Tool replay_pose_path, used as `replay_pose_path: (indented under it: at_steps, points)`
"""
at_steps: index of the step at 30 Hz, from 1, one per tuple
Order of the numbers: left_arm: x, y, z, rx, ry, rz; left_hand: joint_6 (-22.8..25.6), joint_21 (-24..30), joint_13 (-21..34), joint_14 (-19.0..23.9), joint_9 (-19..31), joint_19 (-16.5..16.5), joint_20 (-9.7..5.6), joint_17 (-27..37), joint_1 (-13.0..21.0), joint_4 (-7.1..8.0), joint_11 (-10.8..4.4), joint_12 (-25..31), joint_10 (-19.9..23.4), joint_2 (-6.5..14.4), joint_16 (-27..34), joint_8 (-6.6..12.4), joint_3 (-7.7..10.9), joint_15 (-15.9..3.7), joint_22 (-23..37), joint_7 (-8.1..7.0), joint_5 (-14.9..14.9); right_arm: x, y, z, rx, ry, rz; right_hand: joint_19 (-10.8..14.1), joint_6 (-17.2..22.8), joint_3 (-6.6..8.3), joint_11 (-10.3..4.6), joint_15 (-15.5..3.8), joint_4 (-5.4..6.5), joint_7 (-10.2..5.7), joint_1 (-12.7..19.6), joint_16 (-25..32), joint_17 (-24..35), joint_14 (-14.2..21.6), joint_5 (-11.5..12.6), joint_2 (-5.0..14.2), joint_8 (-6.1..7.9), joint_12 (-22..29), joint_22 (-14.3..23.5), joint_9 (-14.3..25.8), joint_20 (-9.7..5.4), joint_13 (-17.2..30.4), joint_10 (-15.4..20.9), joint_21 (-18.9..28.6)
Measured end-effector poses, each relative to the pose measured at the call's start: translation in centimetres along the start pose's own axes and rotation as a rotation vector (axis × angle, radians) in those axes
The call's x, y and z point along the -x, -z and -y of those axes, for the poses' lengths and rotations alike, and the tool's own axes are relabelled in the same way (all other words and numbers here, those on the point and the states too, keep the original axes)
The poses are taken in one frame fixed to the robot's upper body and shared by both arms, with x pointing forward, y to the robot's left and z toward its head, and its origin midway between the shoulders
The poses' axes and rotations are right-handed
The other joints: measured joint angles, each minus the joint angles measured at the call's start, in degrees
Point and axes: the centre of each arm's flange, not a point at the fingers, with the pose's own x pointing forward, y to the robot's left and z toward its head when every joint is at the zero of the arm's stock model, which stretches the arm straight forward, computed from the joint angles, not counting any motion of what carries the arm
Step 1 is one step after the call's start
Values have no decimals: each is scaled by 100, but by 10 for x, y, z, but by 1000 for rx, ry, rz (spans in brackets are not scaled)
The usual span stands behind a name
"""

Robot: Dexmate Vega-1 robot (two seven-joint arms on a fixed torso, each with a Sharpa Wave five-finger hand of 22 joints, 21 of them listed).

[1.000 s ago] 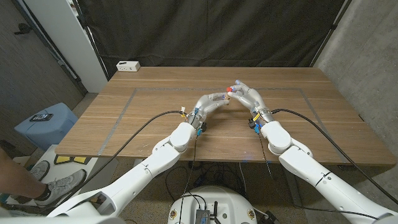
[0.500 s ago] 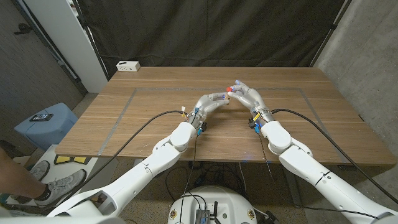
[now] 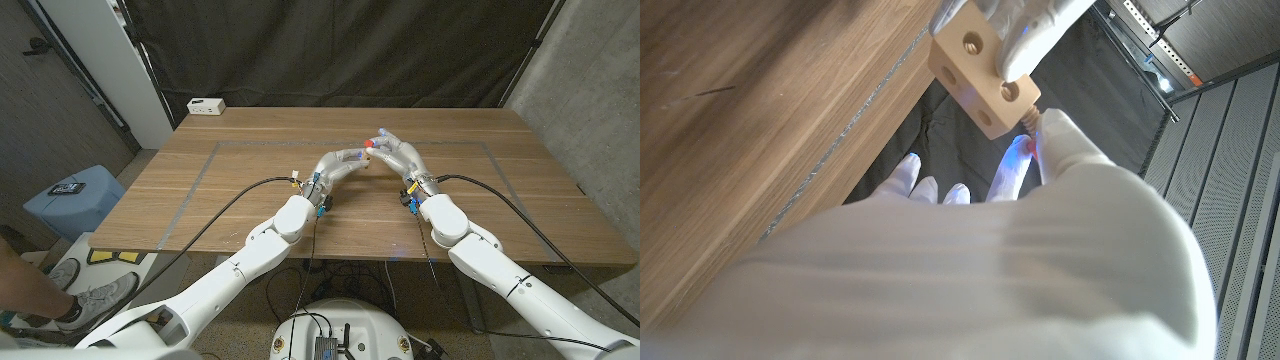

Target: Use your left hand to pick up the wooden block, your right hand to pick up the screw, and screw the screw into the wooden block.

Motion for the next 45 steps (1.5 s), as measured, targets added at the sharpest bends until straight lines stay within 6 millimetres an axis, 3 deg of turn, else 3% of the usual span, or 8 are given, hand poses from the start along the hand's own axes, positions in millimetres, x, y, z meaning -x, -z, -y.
replay_pose_path:
  at_steps: [45]
  points:
    - [-4, 2, 0, 0, -1, -9, -21, 0, 4, 0, 1, 0, 0, 0, -1, -21, 0, 0, 0, -1, 0, -20, -21, 0, 0, -21, 0, -5, 4, 5, -5, 2, 4, -52, -92, -32, 2, 22, 31, -51, 0, 0, -2, -20, 0, 0, 0, 2, 30, -26, 11, 0, -61, 0]
